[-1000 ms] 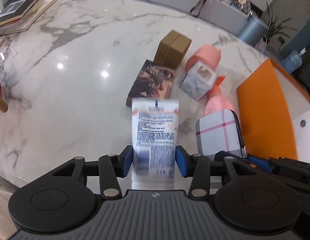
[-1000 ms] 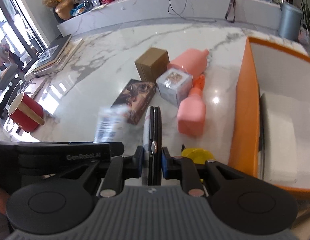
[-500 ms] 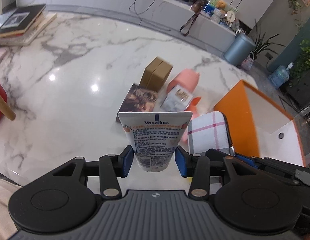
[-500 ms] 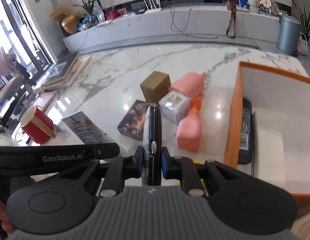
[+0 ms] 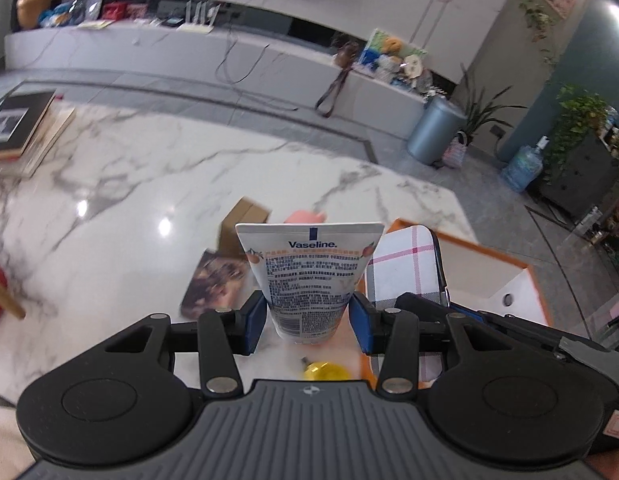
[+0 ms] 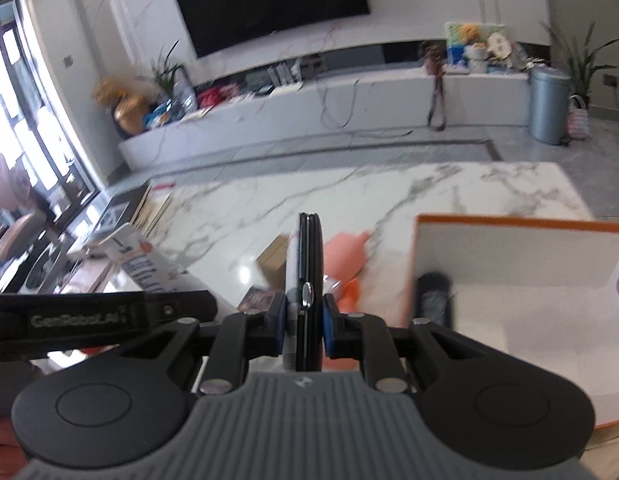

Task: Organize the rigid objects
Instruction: 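Lift the Vaseline tube and plaid case and carry them toward the orange box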

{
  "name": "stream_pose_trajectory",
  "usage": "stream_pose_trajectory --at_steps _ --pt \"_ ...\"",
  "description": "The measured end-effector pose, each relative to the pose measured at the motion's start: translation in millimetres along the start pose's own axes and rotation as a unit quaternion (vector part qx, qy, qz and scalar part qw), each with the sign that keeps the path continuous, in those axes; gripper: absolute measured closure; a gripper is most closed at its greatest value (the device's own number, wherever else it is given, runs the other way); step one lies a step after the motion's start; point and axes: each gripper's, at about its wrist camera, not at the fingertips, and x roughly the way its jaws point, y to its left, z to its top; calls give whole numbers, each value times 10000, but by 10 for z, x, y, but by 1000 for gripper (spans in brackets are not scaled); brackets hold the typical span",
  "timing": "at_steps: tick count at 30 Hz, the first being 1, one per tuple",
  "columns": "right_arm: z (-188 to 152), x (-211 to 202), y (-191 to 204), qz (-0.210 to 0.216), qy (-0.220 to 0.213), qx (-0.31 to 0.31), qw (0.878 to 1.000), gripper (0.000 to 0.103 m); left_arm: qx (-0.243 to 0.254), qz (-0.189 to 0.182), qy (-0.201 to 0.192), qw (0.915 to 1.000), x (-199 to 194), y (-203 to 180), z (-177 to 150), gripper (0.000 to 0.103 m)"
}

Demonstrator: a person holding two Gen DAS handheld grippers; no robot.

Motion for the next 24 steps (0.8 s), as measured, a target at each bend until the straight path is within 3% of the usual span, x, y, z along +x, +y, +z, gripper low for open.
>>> stream_pose_trajectory --at_steps 10,17,24 --pt "109 -211 -642 -646 -245 361 9970 86 585 -512 24 9970 177 -671 177 52" --pt "27 -224 -1112 -976 -147 631 9931 86 837 -832 409 9922 562 -1064 139 52" --pt "-84 -109 -1459 -1121 87 784 9906 86 1073 -928 817 9865 930 -1325 49 52"
